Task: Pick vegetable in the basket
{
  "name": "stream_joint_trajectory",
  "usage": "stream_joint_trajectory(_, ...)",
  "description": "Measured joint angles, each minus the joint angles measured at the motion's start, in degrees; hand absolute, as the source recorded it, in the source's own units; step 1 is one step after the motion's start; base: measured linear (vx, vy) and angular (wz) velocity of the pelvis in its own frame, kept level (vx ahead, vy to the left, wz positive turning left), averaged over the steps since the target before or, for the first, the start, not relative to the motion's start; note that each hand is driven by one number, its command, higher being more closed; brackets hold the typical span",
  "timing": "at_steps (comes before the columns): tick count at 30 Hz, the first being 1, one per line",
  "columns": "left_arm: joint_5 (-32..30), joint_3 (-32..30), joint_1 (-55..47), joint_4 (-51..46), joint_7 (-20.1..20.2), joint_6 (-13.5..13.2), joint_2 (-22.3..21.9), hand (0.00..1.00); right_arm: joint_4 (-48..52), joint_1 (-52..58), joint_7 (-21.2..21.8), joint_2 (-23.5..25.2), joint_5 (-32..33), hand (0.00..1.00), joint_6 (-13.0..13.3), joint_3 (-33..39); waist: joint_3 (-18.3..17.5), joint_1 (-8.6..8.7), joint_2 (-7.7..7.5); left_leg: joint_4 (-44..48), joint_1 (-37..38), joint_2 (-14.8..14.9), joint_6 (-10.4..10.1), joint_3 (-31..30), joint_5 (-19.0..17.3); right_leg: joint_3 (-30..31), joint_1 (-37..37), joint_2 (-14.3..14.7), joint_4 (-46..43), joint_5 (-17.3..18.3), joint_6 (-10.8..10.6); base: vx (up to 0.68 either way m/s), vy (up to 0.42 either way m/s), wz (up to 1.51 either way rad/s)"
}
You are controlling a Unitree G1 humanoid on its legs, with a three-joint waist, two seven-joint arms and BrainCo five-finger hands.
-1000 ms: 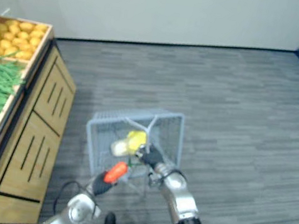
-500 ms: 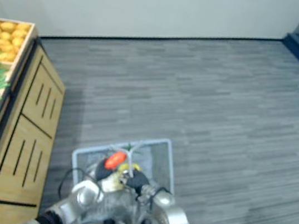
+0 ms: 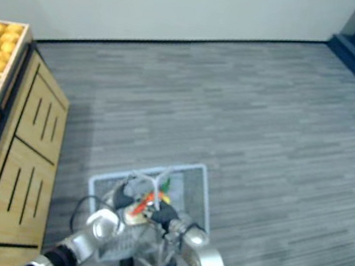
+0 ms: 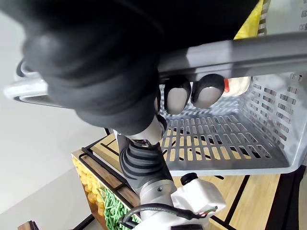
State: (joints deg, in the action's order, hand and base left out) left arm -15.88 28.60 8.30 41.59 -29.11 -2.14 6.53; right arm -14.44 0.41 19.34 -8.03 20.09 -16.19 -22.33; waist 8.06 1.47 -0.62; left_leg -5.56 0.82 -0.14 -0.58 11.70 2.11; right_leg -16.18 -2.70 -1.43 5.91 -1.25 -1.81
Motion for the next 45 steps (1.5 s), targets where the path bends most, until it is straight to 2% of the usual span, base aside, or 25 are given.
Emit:
stream_joint_trajectory(4, 2.5, -4.3, -0.8, 0.0, 0.7, -1.9, 0.1, 0.00, -0.3, 0.8, 1.1, 0.0, -2.4, 1.00, 1.5, 4.0, 0.0, -0.01, -0.04, -0.2, 0.4, 0.0, 0.0, -0.1, -0.1, -0.2, -0.6, 0.0, 0.1, 0.0, 0.0, 0.00, 0.000, 0.00)
stream_joint_trajectory(11, 6.8, -7.5, -4.1, -2.4, 9.5, -8.8, 0.2, 0.00, -4.6, 1.2, 2.7, 0.4, -4.3, 1.00, 3.4, 7.9, 0.0, 0.03, -0.01, -0.2, 0.4, -0.1, 0.0, -1.0, 0.0, -0.8, -0.8, 0.0, 0.0, 0.1, 0.0, 0.02, 0.009, 0.03)
stream_joint_trajectory(13, 8.2, -8.9, -7.4, -6.0, 11.6, -11.6, 0.3, 0.00, -4.9, 2.2, 2.9, 0.5, -4.6, 1.00, 4.2, 9.1, 0.0, 0.00, -0.02, -0.2, 0.5, -0.1, 0.0, -1.4, 0.0, -1.2, -1.0, -0.1, 0.0, 0.1, 0.0, 0.04, 0.017, 0.09)
stream_joint_trajectory(19, 11.5, -12.7, -12.7, -12.2, 16.2, -16.0, 0.4, 0.00, -7.9, 2.1, 3.1, 2.7, -7.0, 1.00, 7.1, 10.9, -0.2, -0.19, 0.24, -0.2, 1.7, -0.2, 0.0, -1.9, -0.1, -2.1, -2.4, -0.1, -0.2, 0.6, 0.5, 0.02, 0.019, 0.08)
stream_joint_trajectory(21, 14.0, -13.6, -13.7, -13.7, 19.1, -17.2, 0.5, 0.00, -9.3, 1.9, 3.1, 2.8, -7.8, 1.00, 8.4, 11.3, -0.3, -0.39, 0.44, -0.2, 1.8, -0.2, -0.1, -2.2, -0.1, -2.2, -2.6, -0.1, -0.3, 0.9, 0.4, -0.01, 0.021, 0.11)
stream_joint_trajectory(23, 18.3, -13.8, -14.7, -16.0, 25.5, -17.3, 1.2, 0.00, -10.8, 1.7, 3.0, 3.0, -7.9, 1.00, 9.8, 13.1, -0.6, -0.48, 0.97, -0.3, 1.7, -0.3, -0.1, -2.8, -0.2, -2.6, -2.5, -0.1, -0.5, 1.0, 0.4, 0.00, 0.024, 0.10)
stream_joint_trajectory(24, 20.7, -13.8, -15.4, -17.7, 31.0, -17.2, 2.4, 0.00, -12.0, 1.1, 2.8, 3.0, -7.8, 1.00, 10.5, 14.7, -0.8, -0.53, 1.24, -0.3, 1.7, -0.3, 0.0, -2.9, -0.3, -2.6, -2.5, -0.2, -0.8, 1.5, 0.3, 0.00, 0.021, 0.04)
stream_joint_trajectory(26, 22.4, -13.7, -15.7, -20.2, 36.6, -16.7, 4.0, 0.00, -14.2, -0.2, 2.2, 2.9, -7.7, 1.00, 10.6, 16.7, -0.9, -0.67, 1.48, -0.3, 1.7, -0.3, 0.0, -2.9, -0.3, -2.8, -2.5, -0.2, -1.0, 1.7, 0.3, 0.01, 0.026, 0.05)
stream_joint_trajectory(27, 22.5, -13.8, -15.7, -21.3, 37.9, -16.3, 5.0, 0.00, -15.1, -0.8, 1.3, 2.9, -7.5, 1.00, 10.6, 17.9, -1.0, -0.93, 1.56, -0.3, 1.7, -0.3, 0.0, -2.9, -0.3, -2.8, -2.5, -0.2, -1.0, 1.7, 0.3, 0.00, 0.000, 0.00)
stream_joint_trajectory(29, 25.9, -18.5, -15.6, -24.0, 38.4, -16.2, 6.9, 0.00, -18.3, -1.4, -2.1, 1.0, -7.5, 1.00, 10.4, 22.3, -1.1, -2.03, 1.73, -0.3, 1.7, -0.3, 0.1, -3.0, -0.3, -3.0, -2.5, -0.2, -1.0, 1.7, 0.4, 0.04, 0.026, 0.04)
stream_joint_trajectory(31, 29.4, -23.8, -15.6, -23.9, 38.0, -16.2, 8.4, 0.00, -20.6, -1.1, -3.8, -1.7, -7.5, 1.00, 10.1, 24.7, -1.1, -2.40, 1.86, -0.3, 1.5, -0.4, 0.1, -3.1, -0.4, -3.2, -2.5, -0.3, -0.9, 1.8, 0.2, 0.06, 0.027, 0.05)
stream_joint_trajectory(33, 32.4, -27.4, -15.7, -23.8, 37.6, -16.3, 9.9, 0.00, -22.5, -0.2, -4.2, -4.0, -7.6, 1.00, 9.8, 26.8, -1.1, -2.52, 1.86, -0.3, 1.5, -0.4, 0.4, -3.2, -0.2, -3.5, -2.5, -0.3, -0.9, 1.8, 0.3, 0.08, 0.023, 0.03)
stream_joint_trajectory(37, 38.3, -32.4, -15.8, -22.7, 38.3, -18.6, 10.2, 0.00, -25.5, 0.7, -4.8, -6.9, -7.7, 1.00, 8.9, 32.3, -1.2, -2.49, 1.91, -0.1, 1.5, -0.6, 0.4, -3.1, -0.2, -3.7, -2.6, -0.5, -0.6, 1.6, 0.5, 0.09, 0.022, 0.00)
stream_joint_trajectory(41, 40.4, -37.6, -15.7, -22.4, 38.2, -19.4, 10.5, 0.00, -27.2, 1.3, -5.2, -8.3, -7.5, 1.00, 9.1, 36.1, -1.3, -2.10, 2.13, 0.0, 2.0, -0.5, 0.4, -3.0, -0.2, -3.7, -3.0, -0.4, -0.6, 1.6, 0.5, 0.04, 0.009, -0.02)
stream_joint_trajectory(45, 38.1, -38.2, -14.7, -17.8, 36.6, -19.6, 12.4, 0.00, -29.8, 2.4, -5.2, -9.5, -7.6, 1.00, 10.1, 37.3, -1.9, -1.54, 2.26, -0.3, 2.4, -0.4, 0.3, -3.0, -0.3, -3.6, -3.5, -0.3, -0.2, 1.6, 0.5, -0.01, 0.003, 0.00)
